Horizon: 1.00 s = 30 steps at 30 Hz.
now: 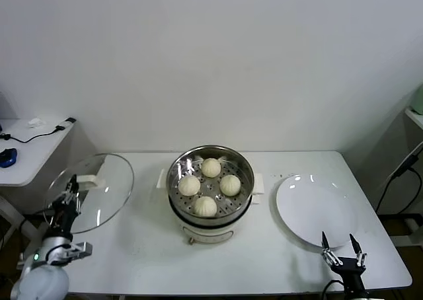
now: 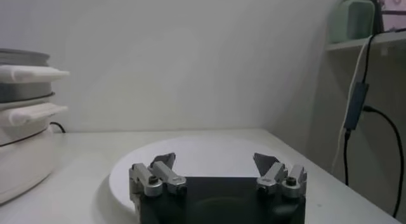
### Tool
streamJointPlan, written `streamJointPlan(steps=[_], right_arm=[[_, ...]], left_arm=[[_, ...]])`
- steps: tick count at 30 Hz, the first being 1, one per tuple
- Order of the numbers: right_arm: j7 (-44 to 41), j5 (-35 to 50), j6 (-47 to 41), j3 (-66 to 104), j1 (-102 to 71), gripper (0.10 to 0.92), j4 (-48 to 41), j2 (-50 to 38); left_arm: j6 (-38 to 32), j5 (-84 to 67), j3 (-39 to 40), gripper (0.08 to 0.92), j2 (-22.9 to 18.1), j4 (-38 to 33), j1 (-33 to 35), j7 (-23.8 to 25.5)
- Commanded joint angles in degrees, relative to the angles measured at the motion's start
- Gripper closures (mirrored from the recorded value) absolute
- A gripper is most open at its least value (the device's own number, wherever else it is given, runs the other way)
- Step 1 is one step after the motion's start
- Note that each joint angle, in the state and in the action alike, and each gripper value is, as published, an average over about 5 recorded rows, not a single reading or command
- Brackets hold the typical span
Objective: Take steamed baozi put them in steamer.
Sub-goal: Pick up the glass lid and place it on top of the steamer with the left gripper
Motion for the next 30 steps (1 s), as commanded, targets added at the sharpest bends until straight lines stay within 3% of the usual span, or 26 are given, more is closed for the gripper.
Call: streamJointPlan(steps=[1, 10, 20, 30], right_arm=[[0.02, -0.35, 0.14, -0.07, 0.11, 0.203, 0.33, 0.17], [0.06, -2.87, -1.40, 0.13, 1.25, 0.203, 1.39, 1.09], [0.14, -6.76, -4.71, -0.14, 1.88, 0.203, 3.28, 2.30], [0.13, -6.84, -5.20, -0.03, 2.29, 0.203, 3.29, 2.75]], left_arm=[[14.34, -3.26, 8.02, 0.868, 5.50, -20.29, -4.54, 18.12], [25.97, 15.17, 26.49, 0.868, -1.72, -20.84, -11.68, 24.50], [26.73, 24.71, 34.82, 0.868, -11.65, -19.13, -14.88, 27.45], [26.25, 31.54, 41.56, 0.868, -18.51, -11.00, -18.20, 25.46]])
